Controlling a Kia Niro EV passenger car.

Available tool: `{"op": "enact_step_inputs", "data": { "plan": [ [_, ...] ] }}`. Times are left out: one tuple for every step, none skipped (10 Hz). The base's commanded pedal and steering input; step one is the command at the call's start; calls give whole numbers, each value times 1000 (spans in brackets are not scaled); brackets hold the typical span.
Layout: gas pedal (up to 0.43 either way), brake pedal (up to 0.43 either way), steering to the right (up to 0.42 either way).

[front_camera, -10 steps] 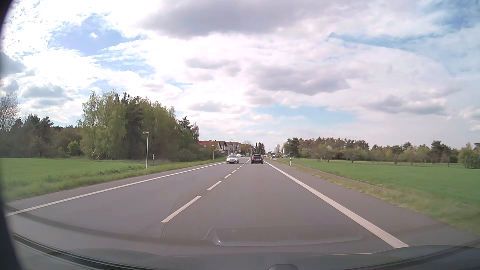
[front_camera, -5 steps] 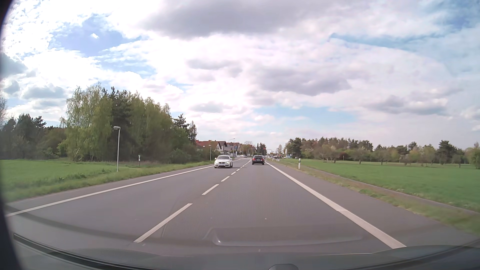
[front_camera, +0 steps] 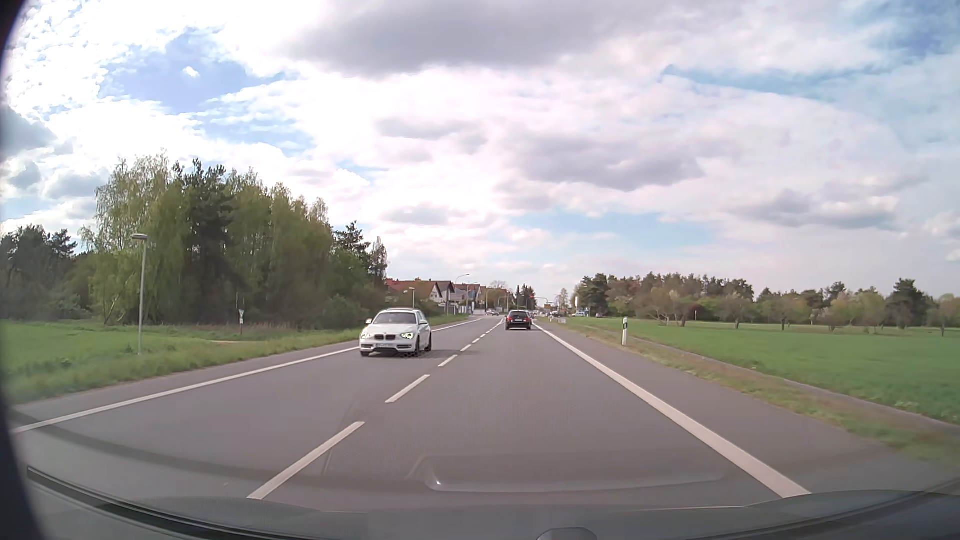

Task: Follow the waypoints while adhering to traffic rules and regulations

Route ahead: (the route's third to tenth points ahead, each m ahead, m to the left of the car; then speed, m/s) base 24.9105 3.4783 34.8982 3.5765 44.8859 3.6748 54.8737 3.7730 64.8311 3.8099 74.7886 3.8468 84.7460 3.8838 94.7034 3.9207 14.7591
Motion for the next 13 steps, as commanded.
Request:
{"op": "enact_step_inputs", "data": {
  "plan": [
    [0, 73, -2],
    [0, 91, -1],
    [0, 104, -1],
    [0, 110, 0],
    [0, 110, 2],
    [0, 116, 3],
    [0, 116, 3],
    [0, 122, 3],
    [0, 122, 3],
    [0, 128, 3],
    [0, 134, 3],
    [0, 140, 3],
    [0, 140, 2]
  ]
}}
